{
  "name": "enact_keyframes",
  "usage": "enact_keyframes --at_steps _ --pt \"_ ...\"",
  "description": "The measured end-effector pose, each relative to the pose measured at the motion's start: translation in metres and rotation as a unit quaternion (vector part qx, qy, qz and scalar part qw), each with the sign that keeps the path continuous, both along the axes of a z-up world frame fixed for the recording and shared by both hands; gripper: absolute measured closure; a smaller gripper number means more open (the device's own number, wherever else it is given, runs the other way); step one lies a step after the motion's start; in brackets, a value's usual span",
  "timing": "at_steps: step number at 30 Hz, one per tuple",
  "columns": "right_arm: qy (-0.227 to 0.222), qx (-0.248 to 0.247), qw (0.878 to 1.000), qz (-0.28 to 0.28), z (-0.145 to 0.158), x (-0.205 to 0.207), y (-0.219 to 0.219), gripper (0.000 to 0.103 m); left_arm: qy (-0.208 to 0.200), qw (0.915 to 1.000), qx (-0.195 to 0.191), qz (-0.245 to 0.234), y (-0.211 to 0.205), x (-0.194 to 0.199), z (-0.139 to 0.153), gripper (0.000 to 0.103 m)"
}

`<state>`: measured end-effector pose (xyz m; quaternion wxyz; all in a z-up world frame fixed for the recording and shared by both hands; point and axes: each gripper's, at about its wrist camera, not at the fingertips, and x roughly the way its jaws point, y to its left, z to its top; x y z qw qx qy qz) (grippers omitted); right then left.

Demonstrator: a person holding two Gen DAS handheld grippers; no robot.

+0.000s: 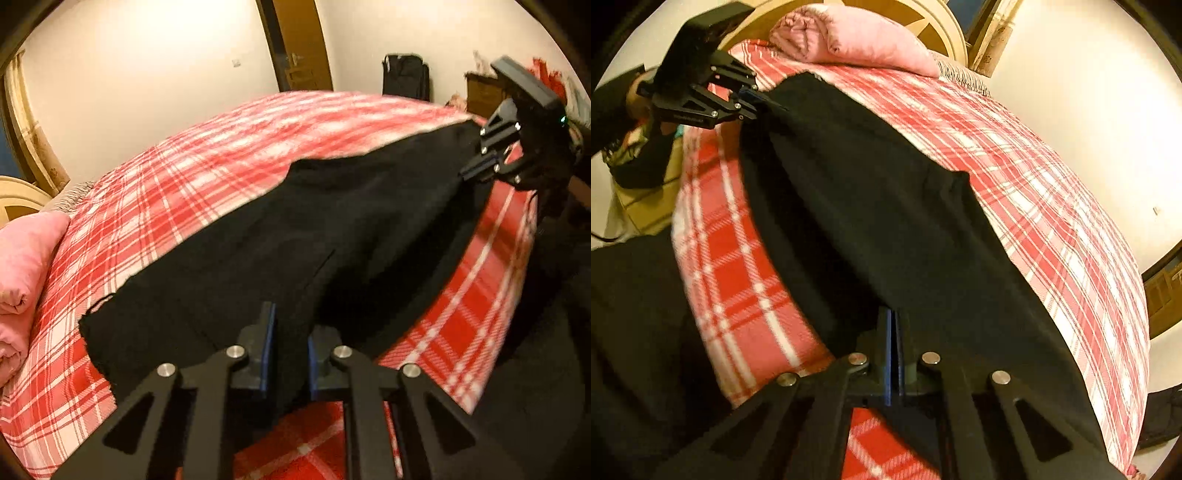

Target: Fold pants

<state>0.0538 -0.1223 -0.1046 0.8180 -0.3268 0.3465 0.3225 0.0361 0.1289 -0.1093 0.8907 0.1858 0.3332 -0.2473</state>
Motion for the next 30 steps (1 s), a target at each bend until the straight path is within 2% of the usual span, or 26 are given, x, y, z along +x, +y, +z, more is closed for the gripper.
enact_keyframes --at_steps 2,6,9,11,13,15,16,17,21,24,26,27,28,30 --pt "0.011 0.003 1.0 0.0 0.002 -0.006 -0.004 0.102 0.002 1.0 -0.001 -0.004 0.001 -0.004 0.0 0.087" --pt "0.041 -0.013 0.999 -0.002 -0.03 -0.002 0.001 0.102 0.03 0.9995 0.004 -0.007 -0.005 -0.002 -0.022 0.087" --pt "0.039 -0.021 0.999 -0.003 -0.04 -0.003 0.001 0.101 0.035 0.9994 0.001 -0.005 -0.007 -0.002 -0.027 0.084" --pt "0.054 -0.015 0.998 -0.003 -0.037 -0.002 -0.005 0.1 0.034 0.9994 0.002 -0.004 -0.006 -0.004 -0.023 0.076" --pt "0.052 -0.009 0.999 -0.002 -0.033 -0.003 -0.01 0.099 0.025 0.9997 0.002 0.002 -0.004 -0.01 -0.016 0.058" --pt "0.059 0.011 0.998 -0.01 -0.024 -0.002 -0.018 0.089 0.012 0.9999 -0.003 -0.006 -0.001 -0.02 -0.005 0.041" --pt "0.061 0.02 0.998 -0.016 -0.019 -0.002 -0.025 0.071 0.006 0.9999 -0.005 -0.008 0.001 -0.025 0.001 0.038" --pt "0.057 0.033 0.998 -0.024 -0.013 -0.002 -0.036 0.06 0.001 1.0 -0.007 -0.006 0.003 -0.03 0.008 0.037" --pt "0.047 0.082 0.991 -0.097 0.003 0.002 -0.091 0.058 -0.012 0.9997 -0.022 0.005 0.0 -0.033 0.026 0.037" --pt "0.06 0.123 0.972 -0.194 0.008 0.009 -0.154 0.058 -0.018 0.9993 -0.03 -0.014 -0.029 -0.023 0.027 0.037" --pt "0.067 0.149 0.949 -0.271 0.011 0.014 -0.203 0.058 -0.017 0.9987 -0.029 -0.039 -0.054 -0.015 0.022 0.037" --pt "0.07 0.165 0.933 -0.313 0.012 0.013 -0.231 0.058 -0.016 0.9981 -0.028 -0.052 -0.065 -0.013 0.019 0.037" --pt "0.071 0.181 0.911 -0.363 0.013 0.011 -0.266 0.058 -0.013 0.9972 -0.027 -0.068 -0.079 -0.009 0.015 0.037" --pt "0.06 0.189 0.879 -0.433 0.017 0.005 -0.314 0.058 -0.01 0.9958 -0.02 -0.089 -0.105 0.0 0.006 0.037"
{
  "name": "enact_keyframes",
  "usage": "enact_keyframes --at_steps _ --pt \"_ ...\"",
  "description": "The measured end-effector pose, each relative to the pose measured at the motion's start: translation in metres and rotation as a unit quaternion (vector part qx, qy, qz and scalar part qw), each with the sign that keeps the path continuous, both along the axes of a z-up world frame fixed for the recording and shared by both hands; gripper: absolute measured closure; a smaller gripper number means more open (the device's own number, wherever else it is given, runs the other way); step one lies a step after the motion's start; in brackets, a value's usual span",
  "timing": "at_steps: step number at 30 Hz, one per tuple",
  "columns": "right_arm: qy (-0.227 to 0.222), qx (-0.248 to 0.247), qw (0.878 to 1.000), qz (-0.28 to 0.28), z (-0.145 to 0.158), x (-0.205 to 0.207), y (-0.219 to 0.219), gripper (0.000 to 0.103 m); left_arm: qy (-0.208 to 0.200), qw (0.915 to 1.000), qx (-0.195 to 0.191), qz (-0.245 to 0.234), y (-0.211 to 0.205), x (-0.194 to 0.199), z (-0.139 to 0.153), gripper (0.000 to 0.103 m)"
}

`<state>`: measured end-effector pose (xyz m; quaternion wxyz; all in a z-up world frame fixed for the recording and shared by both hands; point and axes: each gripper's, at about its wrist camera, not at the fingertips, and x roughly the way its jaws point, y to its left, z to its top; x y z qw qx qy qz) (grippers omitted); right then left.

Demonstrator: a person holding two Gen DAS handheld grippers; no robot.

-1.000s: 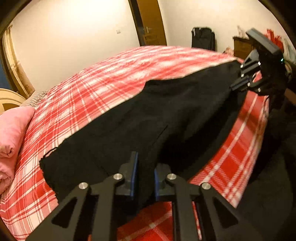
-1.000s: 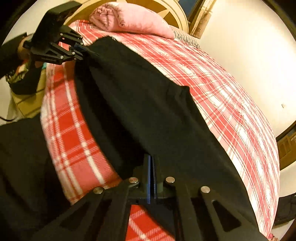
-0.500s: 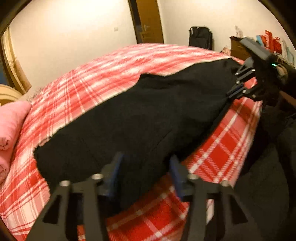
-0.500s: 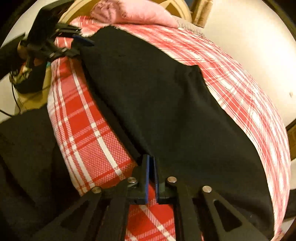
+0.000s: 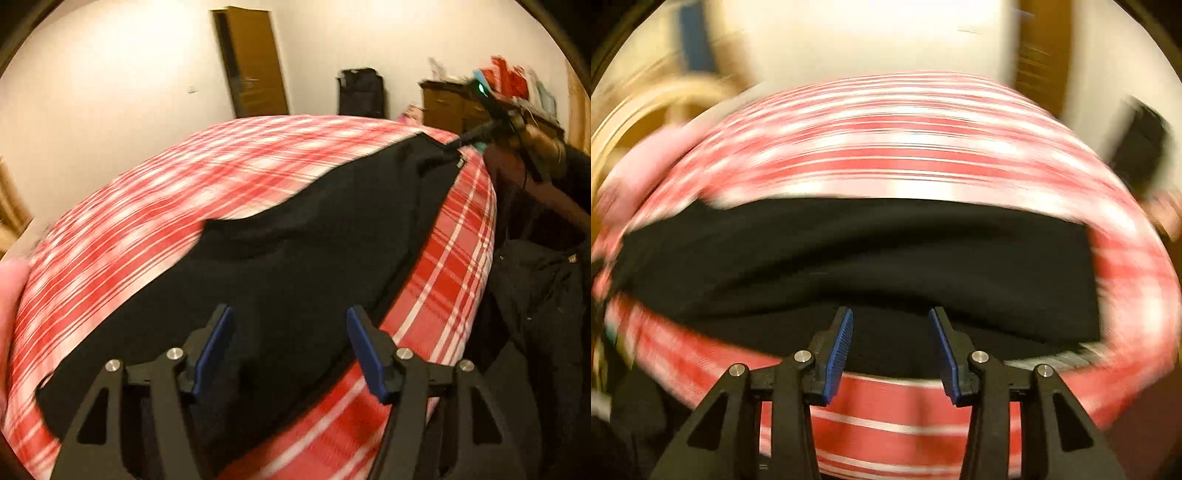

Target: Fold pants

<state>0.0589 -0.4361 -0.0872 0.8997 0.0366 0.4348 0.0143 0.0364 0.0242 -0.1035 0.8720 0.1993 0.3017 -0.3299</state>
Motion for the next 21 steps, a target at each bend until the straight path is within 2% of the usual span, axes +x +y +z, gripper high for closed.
enact_keyframes --at_steps 1,4,7,10,15,18,19,20,21 --pt "0.0 -0.002 0.999 -0.047 0.0 -0.005 -0.029 0.058 0.004 1.0 -0.001 -0.006 -0.007 0.004 -0.003 0.037" --pt "0.013 0.01 0.99 -0.14 -0.007 -0.014 -0.091 0.058 0.015 0.9998 0.002 -0.009 -0.027 0.016 -0.013 0.037" --pt "0.019 0.023 0.982 -0.188 -0.015 -0.015 -0.126 0.058 0.028 0.9996 0.002 -0.003 -0.034 0.024 -0.02 0.037" --pt "0.028 0.039 0.978 -0.204 -0.023 -0.006 -0.146 0.058 0.053 0.9986 0.004 0.004 -0.035 0.031 -0.03 0.036" --pt "0.036 0.082 0.975 -0.204 -0.043 0.001 -0.152 0.058 0.065 0.9979 0.0 0.007 -0.033 0.029 -0.036 0.036" --pt "0.032 0.083 0.977 -0.195 -0.047 0.004 -0.151 0.068 0.064 0.9979 0.0 0.007 -0.034 0.03 -0.037 0.033" --pt "0.03 0.083 0.977 -0.195 -0.047 0.004 -0.151 0.074 0.065 0.9979 0.0 0.007 -0.034 0.03 -0.037 0.033" --pt "0.027 0.086 0.977 -0.195 -0.046 0.003 -0.152 0.086 0.065 0.9979 -0.001 0.006 -0.034 0.031 -0.037 0.032" --pt "0.024 0.083 0.977 -0.196 -0.045 0.002 -0.154 0.09 0.065 0.9979 -0.001 0.004 -0.034 0.031 -0.037 0.032"
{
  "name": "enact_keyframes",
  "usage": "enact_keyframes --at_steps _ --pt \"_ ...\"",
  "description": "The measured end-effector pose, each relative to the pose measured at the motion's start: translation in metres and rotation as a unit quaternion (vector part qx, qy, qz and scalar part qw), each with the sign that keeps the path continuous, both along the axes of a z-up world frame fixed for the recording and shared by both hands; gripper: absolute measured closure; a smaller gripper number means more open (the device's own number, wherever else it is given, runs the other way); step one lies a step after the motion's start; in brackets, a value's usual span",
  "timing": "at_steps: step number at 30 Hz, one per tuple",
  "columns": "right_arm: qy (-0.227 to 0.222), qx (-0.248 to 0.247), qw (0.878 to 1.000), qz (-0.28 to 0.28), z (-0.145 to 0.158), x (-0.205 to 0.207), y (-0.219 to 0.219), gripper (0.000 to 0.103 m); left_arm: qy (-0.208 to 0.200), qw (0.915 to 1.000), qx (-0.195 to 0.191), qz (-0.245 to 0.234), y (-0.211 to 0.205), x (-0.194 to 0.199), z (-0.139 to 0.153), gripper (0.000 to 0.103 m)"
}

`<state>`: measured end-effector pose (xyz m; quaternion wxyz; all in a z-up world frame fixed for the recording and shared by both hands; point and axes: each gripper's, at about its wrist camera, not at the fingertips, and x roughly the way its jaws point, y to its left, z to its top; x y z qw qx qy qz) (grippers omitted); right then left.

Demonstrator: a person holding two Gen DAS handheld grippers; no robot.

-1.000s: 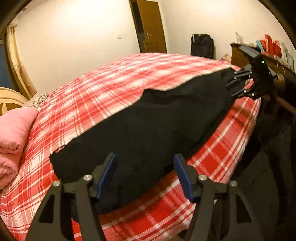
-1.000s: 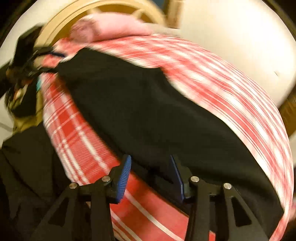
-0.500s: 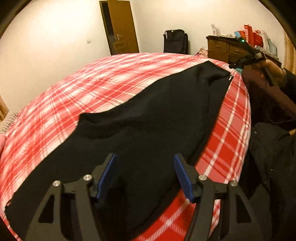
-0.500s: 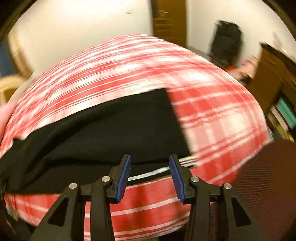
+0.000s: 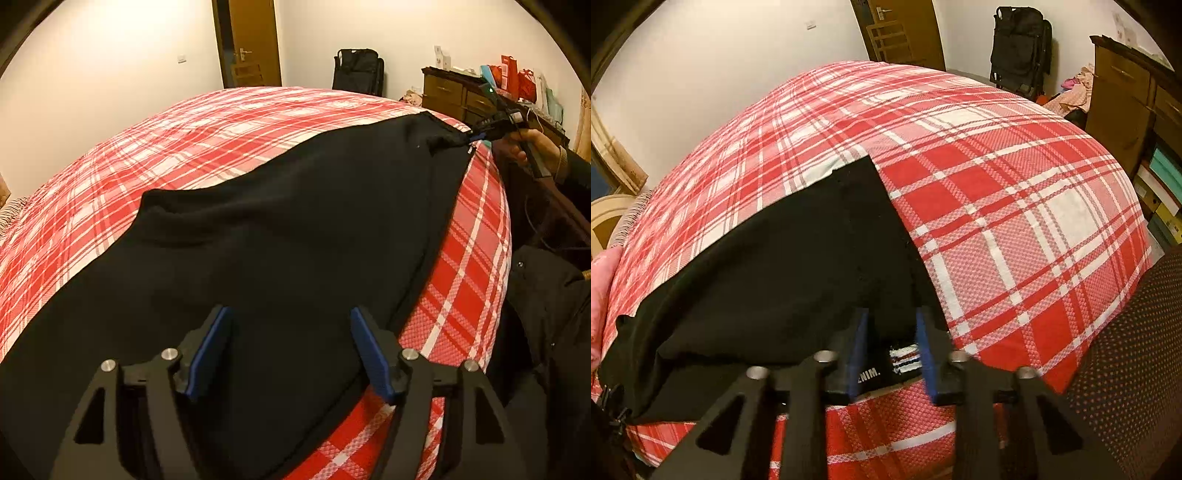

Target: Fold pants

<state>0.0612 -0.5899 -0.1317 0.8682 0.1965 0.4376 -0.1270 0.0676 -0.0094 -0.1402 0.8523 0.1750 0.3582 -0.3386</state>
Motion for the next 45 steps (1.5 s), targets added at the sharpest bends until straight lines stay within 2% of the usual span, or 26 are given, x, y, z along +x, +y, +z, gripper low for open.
enact_keyframes --at_steps 2,8,14,18,20,22,24,25,26,28,30,31,32,33,35,37,38,40,41,42,45 --pt "-0.007 -0.008 1.0 0.002 0.008 -0.003 -0.001 0.093 -0.001 1.0 0.0 -0.002 0.0 0.0 0.0 0.032" --pt "-0.014 -0.054 0.998 0.013 0.033 -0.009 0.002 0.094 -0.003 1.0 0.001 -0.008 0.001 0.0 -0.001 0.031" --pt "-0.018 -0.063 0.998 0.008 0.054 -0.025 -0.01 0.094 -0.002 0.9999 0.006 -0.015 0.004 0.0 -0.001 0.03" --pt "0.039 -0.066 0.997 0.016 0.024 -0.011 -0.015 0.094 0.002 0.9997 0.003 -0.025 0.006 0.002 -0.001 0.03" --pt "0.07 -0.09 0.993 0.022 0.005 -0.002 -0.011 0.093 0.004 0.9997 0.004 -0.024 0.007 0.002 0.0 0.03" --pt "0.082 -0.104 0.991 0.022 0.001 -0.001 -0.007 0.093 0.003 0.9997 0.007 -0.023 0.008 0.0 0.0 0.03" --pt "0.089 -0.132 0.987 0.017 0.009 -0.002 0.001 0.083 0.003 0.9997 0.01 -0.021 0.01 -0.002 0.002 0.031" --pt "0.088 -0.16 0.983 0.013 0.016 -0.004 0.007 0.071 0.005 0.9998 0.006 -0.02 0.012 -0.004 0.004 0.031" --pt "0.083 -0.187 0.979 0.014 0.023 -0.005 0.016 0.063 0.002 0.9998 0.004 -0.017 0.014 -0.005 0.005 0.031" --pt "0.053 -0.206 0.976 0.046 0.038 -0.006 0.043 0.063 0.001 0.9999 -0.006 -0.012 0.018 -0.008 0.008 0.031" --pt "0.015 -0.189 0.976 0.111 0.05 -0.003 0.079 0.063 0.002 0.9998 -0.011 -0.016 0.019 -0.012 0.009 0.031" --pt "-0.002 -0.184 0.971 0.153 0.053 0.0 0.104 0.063 -0.001 0.9998 -0.006 -0.019 0.017 -0.015 0.008 0.031" --pt "-0.018 -0.185 0.959 0.214 0.053 0.003 0.142 0.063 -0.003 0.9997 -0.004 -0.022 0.015 -0.017 0.008 0.031" --pt "-0.025 -0.187 0.949 0.252 0.052 0.006 0.167 0.064 -0.004 0.9997 -0.003 -0.026 0.011 -0.019 0.008 0.031" --pt "-0.039 -0.196 0.916 0.349 0.041 0.008 0.234 0.064 -0.006 0.9993 -0.009 -0.037 0.003 -0.021 0.009 0.031" --pt "-0.038 -0.201 0.894 0.4 0.029 0.009 0.276 0.064 -0.009 0.9987 -0.012 -0.048 -0.006 -0.022 0.009 0.031" --pt "-0.034 -0.204 0.878 0.432 0.019 0.01 0.299 0.064 -0.011 0.9985 -0.01 -0.053 -0.012 -0.022 0.008 0.031" --pt "-0.034 -0.232 0.859 0.456 0.007 0.009 0.324 0.064 -0.012 0.9977 -0.005 -0.066 -0.021 -0.022 0.005 0.031" --pt "-0.034 -0.243 0.851 0.465 0.003 0.009 0.333 0.064 -0.016 0.9973 0.002 -0.072 -0.025 -0.022 0.004 0.031" --pt "-0.035 -0.246 0.848 0.468 0.001 0.009 0.336 0.064 -0.022 0.997 0.009 -0.073 -0.028 -0.022 0.003 0.031" --pt "-0.032 -0.239 0.846 0.475 -0.002 0.013 0.342 0.064 -0.013 0.9967 0.003 -0.08 -0.033 -0.019 0.0 0.032"
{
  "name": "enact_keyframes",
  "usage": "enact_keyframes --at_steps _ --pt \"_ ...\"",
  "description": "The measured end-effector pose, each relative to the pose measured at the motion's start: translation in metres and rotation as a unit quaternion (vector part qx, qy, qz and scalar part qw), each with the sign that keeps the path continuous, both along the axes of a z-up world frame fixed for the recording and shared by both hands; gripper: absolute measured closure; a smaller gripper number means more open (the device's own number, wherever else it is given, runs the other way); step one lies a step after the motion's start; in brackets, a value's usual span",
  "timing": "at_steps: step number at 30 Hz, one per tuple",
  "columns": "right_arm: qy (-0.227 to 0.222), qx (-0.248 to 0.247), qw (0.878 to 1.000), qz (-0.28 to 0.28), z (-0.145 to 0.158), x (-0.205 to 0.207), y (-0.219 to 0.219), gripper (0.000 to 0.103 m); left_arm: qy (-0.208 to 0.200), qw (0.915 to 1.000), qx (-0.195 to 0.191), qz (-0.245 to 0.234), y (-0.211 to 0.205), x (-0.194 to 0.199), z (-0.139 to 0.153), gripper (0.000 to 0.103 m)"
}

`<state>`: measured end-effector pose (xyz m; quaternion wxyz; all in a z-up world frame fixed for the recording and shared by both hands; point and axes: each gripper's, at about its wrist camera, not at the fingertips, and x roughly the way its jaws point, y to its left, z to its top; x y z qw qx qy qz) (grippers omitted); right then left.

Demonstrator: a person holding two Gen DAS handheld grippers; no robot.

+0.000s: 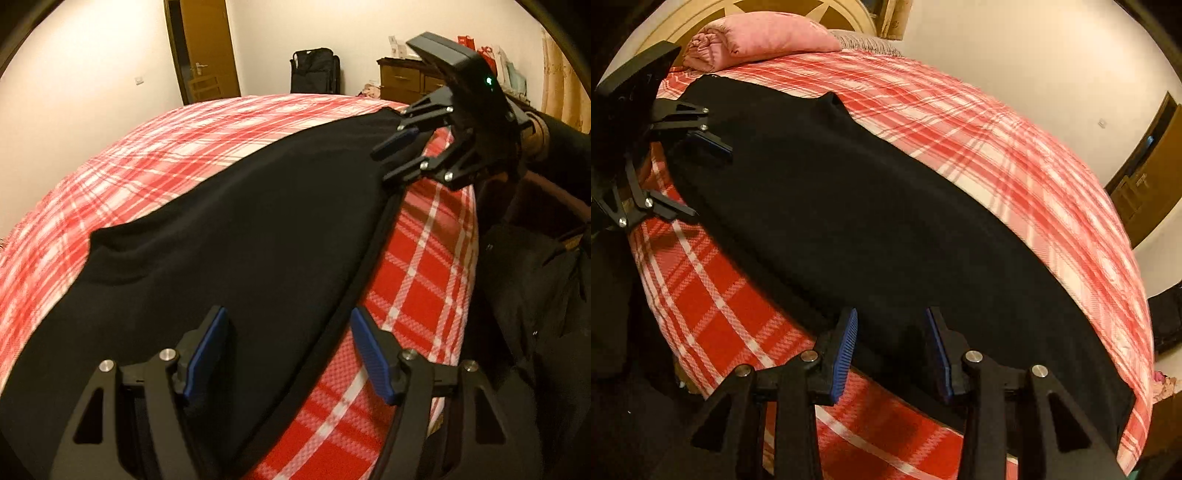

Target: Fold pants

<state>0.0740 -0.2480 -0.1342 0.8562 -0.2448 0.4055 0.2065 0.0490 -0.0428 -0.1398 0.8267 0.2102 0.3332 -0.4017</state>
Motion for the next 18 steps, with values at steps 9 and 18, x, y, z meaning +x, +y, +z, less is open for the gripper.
enact_keyframes --at_steps 9,18 --pt "-0.001 -0.01 0.999 0.034 -0.005 -0.005 0.016 0.064 0.015 0.9998 -0.014 0.008 0.003 0.004 0.001 0.032" --pt "-0.003 -0.012 0.999 0.051 -0.006 -0.01 0.029 0.075 0.041 0.9981 -0.042 0.017 0.009 0.01 0.002 0.032"
